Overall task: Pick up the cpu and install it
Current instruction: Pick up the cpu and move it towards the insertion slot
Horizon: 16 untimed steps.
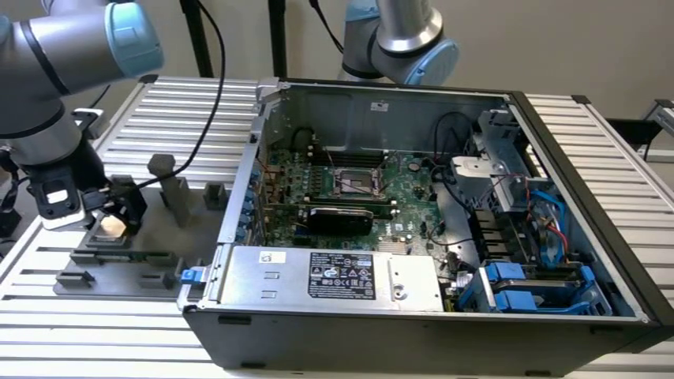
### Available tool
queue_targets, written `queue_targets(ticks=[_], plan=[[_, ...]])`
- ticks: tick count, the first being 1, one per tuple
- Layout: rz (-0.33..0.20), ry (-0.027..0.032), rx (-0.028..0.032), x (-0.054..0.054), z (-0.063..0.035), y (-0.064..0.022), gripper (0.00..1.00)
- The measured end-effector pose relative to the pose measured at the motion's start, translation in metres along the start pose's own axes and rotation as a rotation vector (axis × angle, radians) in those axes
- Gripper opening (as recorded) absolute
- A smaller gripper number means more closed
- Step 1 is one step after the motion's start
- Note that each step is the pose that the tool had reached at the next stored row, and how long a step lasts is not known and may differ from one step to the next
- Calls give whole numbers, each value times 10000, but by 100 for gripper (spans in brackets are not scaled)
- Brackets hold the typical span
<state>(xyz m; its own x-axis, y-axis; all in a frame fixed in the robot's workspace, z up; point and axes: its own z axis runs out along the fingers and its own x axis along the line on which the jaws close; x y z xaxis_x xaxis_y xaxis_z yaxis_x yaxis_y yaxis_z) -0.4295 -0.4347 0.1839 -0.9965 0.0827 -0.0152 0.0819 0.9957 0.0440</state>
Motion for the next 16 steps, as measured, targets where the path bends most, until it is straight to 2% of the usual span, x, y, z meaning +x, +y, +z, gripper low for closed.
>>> queue_targets(ticks=[2,3,4,5,16], plan=[[0,1,11,0,7,2,77],[1,1,16,1,9,4,71],[0,-1,17,1,11,6,71],[-1,-2,18,1,12,8,64],[17,20,40,5,21,19,64]])
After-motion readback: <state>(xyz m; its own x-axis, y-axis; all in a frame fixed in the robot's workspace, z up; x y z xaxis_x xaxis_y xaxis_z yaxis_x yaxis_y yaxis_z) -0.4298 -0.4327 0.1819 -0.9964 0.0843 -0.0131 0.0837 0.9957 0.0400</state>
